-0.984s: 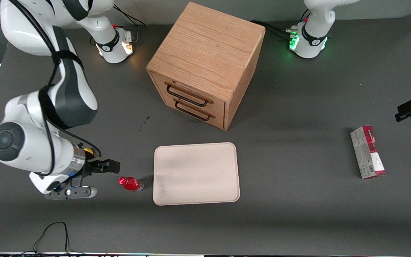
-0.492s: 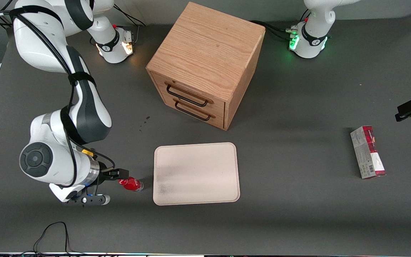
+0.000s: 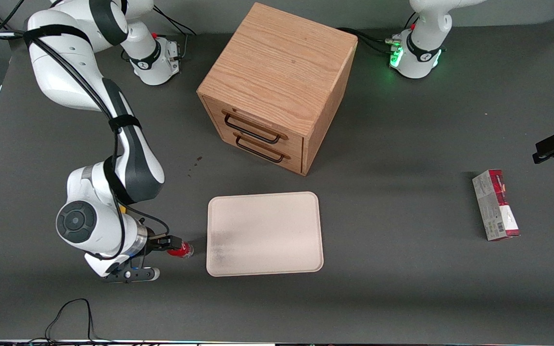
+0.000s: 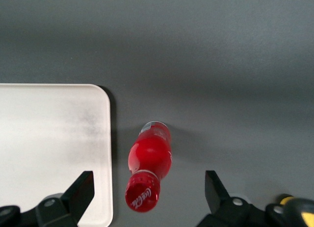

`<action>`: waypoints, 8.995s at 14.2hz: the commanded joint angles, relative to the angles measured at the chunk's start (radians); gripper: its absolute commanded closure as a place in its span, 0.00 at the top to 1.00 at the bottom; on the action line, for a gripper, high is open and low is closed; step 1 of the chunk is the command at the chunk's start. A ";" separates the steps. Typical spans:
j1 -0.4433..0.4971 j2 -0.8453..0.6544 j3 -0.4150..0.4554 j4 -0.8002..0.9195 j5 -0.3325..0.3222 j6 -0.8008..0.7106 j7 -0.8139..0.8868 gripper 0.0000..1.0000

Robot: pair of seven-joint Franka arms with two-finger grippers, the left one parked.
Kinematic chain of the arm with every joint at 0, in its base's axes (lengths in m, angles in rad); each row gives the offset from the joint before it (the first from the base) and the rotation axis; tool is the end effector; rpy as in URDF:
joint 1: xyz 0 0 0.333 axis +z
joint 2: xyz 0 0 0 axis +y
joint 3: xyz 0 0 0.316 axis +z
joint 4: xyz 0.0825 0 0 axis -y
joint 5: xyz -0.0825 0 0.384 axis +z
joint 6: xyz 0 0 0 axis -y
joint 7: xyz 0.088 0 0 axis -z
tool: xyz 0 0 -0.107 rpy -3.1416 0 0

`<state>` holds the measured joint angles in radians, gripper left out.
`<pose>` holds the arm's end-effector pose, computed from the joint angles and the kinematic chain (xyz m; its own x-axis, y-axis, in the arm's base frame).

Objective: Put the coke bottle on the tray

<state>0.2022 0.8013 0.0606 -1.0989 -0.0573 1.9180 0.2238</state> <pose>0.7427 0.1806 0.3427 0.9990 0.0392 0.0209 0.0391 -0.9992 0.0062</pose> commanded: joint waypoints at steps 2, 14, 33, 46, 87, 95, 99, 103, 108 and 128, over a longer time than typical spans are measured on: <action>0.003 -0.022 -0.002 -0.074 -0.013 0.070 0.022 1.00; 0.017 -0.050 -0.002 -0.114 -0.007 0.065 0.147 0.32; 0.010 -0.238 -0.002 0.011 -0.002 -0.405 0.121 0.00; -0.007 -0.243 0.028 0.251 0.051 -0.663 0.058 0.00; 0.132 0.150 0.062 0.226 -0.068 0.004 0.348 1.00; 0.131 0.104 0.064 0.226 -0.067 -0.057 0.345 1.00; 0.115 0.000 0.061 0.191 -0.055 -0.235 0.275 1.00; 0.042 -0.311 0.059 -0.201 -0.012 -0.168 0.204 1.00; -0.061 -0.643 0.053 -0.556 0.031 -0.134 0.025 1.00; -0.216 -0.856 -0.025 -0.571 0.117 -0.375 -0.221 1.00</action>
<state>0.0200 0.0166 0.0134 -1.5966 0.0333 1.5413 0.0474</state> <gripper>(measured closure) 0.000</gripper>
